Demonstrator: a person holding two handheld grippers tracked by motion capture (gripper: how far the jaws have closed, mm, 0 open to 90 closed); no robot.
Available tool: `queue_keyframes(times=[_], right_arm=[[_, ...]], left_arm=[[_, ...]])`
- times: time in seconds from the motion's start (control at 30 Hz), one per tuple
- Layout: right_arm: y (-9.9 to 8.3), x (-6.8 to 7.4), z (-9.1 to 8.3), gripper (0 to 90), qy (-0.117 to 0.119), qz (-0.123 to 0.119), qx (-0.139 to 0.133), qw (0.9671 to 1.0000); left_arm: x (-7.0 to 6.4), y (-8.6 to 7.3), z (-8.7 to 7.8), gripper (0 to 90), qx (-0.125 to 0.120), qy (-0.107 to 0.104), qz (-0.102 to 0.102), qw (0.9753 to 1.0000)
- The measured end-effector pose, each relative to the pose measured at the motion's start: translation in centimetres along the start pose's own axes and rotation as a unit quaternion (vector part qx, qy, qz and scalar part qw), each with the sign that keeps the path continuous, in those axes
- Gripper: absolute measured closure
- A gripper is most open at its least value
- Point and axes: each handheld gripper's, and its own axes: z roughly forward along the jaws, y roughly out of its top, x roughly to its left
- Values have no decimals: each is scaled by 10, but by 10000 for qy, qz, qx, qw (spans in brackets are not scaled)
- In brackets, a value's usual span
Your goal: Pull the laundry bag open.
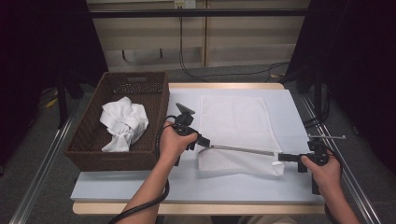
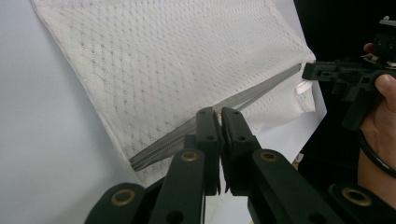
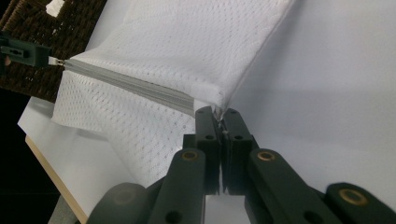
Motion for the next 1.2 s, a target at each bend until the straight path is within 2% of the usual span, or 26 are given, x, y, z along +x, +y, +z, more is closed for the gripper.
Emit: queue_keyframes(times=[0.3,0.33,0.37,0.47,0.53,0.63,0.67,0.9,1.0,1.17,1.2], right_arm=[[0,1,1,874,-5,-30,0,10000],[0,0,0,875,-23,6,21,10000],[0,0,0,874,-8,2,15,10000],[0,1,0,875,-22,6,-1,10000],[0,1,0,875,-17,-6,3,10000],[0,1,0,875,2,-32,-8,10000],[0,1,0,875,8,-33,-11,10000],[0,2,0,874,-13,-51,4,10000],[0,2,0,875,-70,-72,8,9999],[0,1,0,874,-10,-58,4,10000],[0,1,0,875,-15,-58,12,10000]], left_arm=[[1,0,-2,868,0,-16,-15,10000],[2,0,-3,868,-3,51,35,10000],[3,0,-4,868,11,-16,6,10000],[2,-1,-4,868,-35,-18,-47,10000],[3,0,-6,868,5,30,2,10000],[2,-1,-6,868,-64,49,-38,10000],[2,-1,-7,868,-34,-28,-32,10000],[3,-1,-9,868,-28,65,-9,10000],[4,-1,-10,868,-28,34,-22,10000],[3,0,-13,868,-1,20,24,10000],[2,0,-13,868,-8,-4,-34,10000]])
